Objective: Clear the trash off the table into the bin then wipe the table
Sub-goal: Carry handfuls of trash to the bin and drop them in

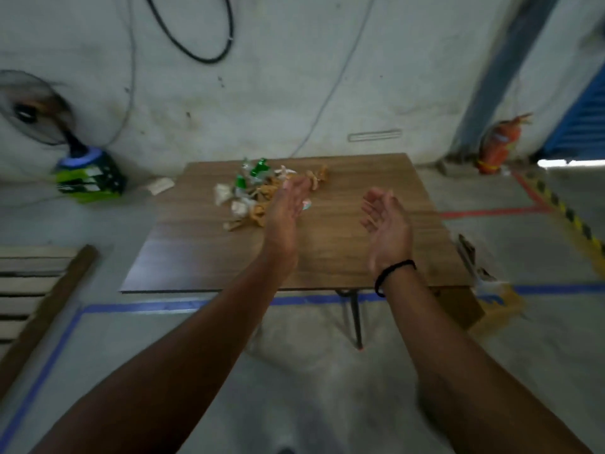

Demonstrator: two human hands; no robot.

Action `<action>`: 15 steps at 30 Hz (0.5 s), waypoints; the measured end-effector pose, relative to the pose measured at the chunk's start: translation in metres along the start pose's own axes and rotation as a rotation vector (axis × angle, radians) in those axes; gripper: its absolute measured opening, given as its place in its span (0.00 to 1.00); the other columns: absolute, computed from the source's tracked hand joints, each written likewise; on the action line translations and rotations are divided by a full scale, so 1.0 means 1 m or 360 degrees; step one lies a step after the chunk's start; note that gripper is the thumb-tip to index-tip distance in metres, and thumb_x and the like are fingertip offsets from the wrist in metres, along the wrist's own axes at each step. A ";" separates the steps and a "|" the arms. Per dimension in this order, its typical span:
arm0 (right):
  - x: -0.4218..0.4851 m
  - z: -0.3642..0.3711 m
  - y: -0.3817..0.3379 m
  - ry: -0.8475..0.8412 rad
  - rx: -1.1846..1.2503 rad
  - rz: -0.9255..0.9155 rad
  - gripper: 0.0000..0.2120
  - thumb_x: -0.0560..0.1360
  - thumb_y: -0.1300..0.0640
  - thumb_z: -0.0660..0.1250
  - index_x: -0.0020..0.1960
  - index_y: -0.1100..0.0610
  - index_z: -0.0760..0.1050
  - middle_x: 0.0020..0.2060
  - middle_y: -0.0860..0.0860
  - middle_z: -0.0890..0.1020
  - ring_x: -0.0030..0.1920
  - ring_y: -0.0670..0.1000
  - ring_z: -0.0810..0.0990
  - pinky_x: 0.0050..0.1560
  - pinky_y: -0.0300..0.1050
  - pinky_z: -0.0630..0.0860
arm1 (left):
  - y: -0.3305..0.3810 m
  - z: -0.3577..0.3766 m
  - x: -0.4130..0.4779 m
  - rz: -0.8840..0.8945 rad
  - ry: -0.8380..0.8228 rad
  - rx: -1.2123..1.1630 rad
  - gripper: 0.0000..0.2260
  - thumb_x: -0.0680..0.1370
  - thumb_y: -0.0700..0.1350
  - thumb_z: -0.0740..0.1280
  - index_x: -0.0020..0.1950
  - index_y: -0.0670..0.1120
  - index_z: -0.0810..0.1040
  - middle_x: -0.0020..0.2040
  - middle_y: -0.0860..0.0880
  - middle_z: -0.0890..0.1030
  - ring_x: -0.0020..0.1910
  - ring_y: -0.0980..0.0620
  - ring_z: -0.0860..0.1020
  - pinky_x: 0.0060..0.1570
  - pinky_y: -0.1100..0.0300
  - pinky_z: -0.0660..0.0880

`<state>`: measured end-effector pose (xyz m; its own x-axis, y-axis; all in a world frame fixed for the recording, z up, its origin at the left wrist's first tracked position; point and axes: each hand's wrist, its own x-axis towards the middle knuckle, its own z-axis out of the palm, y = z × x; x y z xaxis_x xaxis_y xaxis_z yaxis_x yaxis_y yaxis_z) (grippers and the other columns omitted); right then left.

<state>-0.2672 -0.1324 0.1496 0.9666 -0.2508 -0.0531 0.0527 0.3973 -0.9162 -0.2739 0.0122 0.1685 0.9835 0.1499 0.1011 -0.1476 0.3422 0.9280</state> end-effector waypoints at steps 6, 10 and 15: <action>0.018 0.069 0.041 -0.0112 -0.0158 -0.0005 0.13 0.76 0.44 0.60 0.52 0.50 0.77 0.51 0.49 0.81 0.56 0.51 0.78 0.58 0.50 0.73 | 0.001 -0.097 0.045 0.0067 0.0300 0.0158 0.20 0.85 0.49 0.50 0.67 0.39 0.72 0.64 0.43 0.78 0.61 0.54 0.77 0.56 0.61 0.71; 0.060 0.087 0.075 -0.0064 -0.0288 0.0075 0.12 0.83 0.50 0.55 0.53 0.51 0.76 0.51 0.48 0.81 0.59 0.53 0.77 0.63 0.54 0.71 | -0.018 -0.141 0.084 0.0043 0.0479 0.0133 0.20 0.78 0.54 0.58 0.61 0.41 0.76 0.62 0.40 0.79 0.62 0.47 0.77 0.56 0.58 0.73; 0.131 0.114 0.132 -0.0097 -0.0380 0.0129 0.13 0.82 0.48 0.56 0.54 0.51 0.77 0.55 0.50 0.80 0.57 0.51 0.78 0.61 0.51 0.73 | -0.056 -0.179 0.144 0.0012 0.0538 0.0303 0.11 0.80 0.48 0.62 0.54 0.43 0.80 0.53 0.42 0.80 0.55 0.47 0.78 0.57 0.54 0.72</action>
<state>-0.1052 -0.0123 0.0669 0.9790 -0.1699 -0.1130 -0.0794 0.1927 -0.9780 -0.1423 0.1805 0.0669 0.8878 0.4601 0.0138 -0.1016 0.1666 0.9808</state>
